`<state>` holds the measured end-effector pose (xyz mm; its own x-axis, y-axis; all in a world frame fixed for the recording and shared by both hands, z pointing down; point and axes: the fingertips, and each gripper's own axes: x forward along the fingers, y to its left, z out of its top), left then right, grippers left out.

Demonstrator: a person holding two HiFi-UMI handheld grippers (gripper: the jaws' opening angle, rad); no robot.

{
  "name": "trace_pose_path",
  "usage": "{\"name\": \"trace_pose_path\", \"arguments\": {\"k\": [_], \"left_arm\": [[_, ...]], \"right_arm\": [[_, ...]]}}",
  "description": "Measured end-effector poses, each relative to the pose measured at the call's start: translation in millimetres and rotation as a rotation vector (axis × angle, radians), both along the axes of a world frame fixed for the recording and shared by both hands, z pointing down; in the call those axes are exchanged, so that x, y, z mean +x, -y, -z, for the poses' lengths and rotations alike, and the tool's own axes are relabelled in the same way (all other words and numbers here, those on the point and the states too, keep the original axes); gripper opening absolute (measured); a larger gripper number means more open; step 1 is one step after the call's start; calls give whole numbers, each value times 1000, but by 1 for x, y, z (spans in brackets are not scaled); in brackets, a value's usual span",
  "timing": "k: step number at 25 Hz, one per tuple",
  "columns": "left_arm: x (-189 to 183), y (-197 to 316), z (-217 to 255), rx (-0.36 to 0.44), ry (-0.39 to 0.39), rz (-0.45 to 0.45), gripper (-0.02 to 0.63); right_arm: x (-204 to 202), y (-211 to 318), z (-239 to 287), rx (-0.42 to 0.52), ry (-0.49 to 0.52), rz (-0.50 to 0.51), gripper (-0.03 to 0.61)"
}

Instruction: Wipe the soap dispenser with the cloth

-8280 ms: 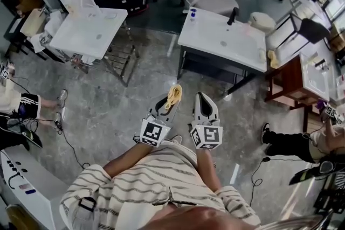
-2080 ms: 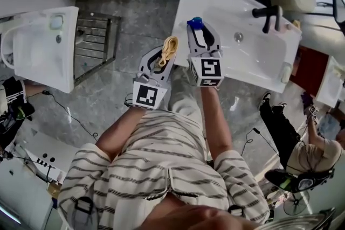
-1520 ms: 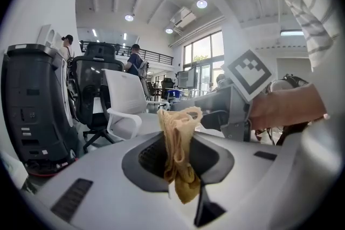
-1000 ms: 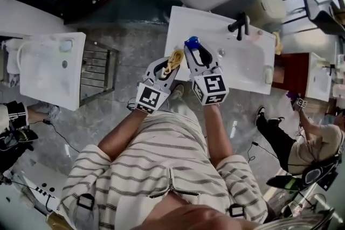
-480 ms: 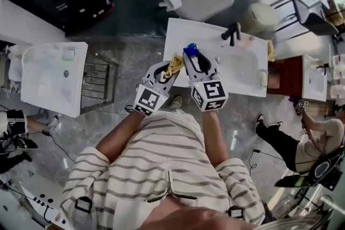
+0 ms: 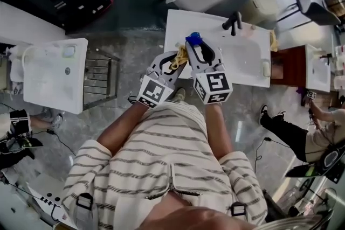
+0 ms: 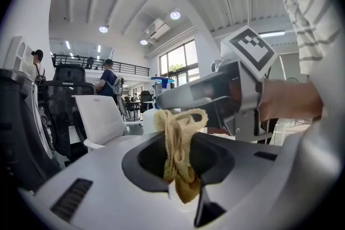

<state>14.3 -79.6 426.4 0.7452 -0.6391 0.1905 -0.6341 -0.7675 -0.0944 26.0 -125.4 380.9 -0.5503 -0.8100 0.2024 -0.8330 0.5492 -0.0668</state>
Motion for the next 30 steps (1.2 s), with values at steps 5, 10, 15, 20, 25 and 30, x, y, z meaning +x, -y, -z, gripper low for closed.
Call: {"name": "trace_pose_path", "arguments": {"k": [5, 10, 15, 20, 25, 30], "left_arm": [[8, 0, 2, 14, 3, -21, 87], [22, -5, 1, 24, 13, -54, 87], [34, -8, 3, 31, 4, -75, 87], [41, -12, 0, 20, -3, -100, 87], [44, -16, -4, 4, -2, -119, 87], [41, -18, -15, -22, 12, -121, 87]], "right_arm": [[0, 0, 4, 2, -1, -2, 124], [1, -5, 5, 2, 4, 5, 124], [1, -10, 10, 10, 10, 13, 124], [8, -16, 9, 3, 17, 13, 124], [13, -21, 13, 4, 21, 3, 124], [17, -24, 15, 3, 36, -8, 124]]}}
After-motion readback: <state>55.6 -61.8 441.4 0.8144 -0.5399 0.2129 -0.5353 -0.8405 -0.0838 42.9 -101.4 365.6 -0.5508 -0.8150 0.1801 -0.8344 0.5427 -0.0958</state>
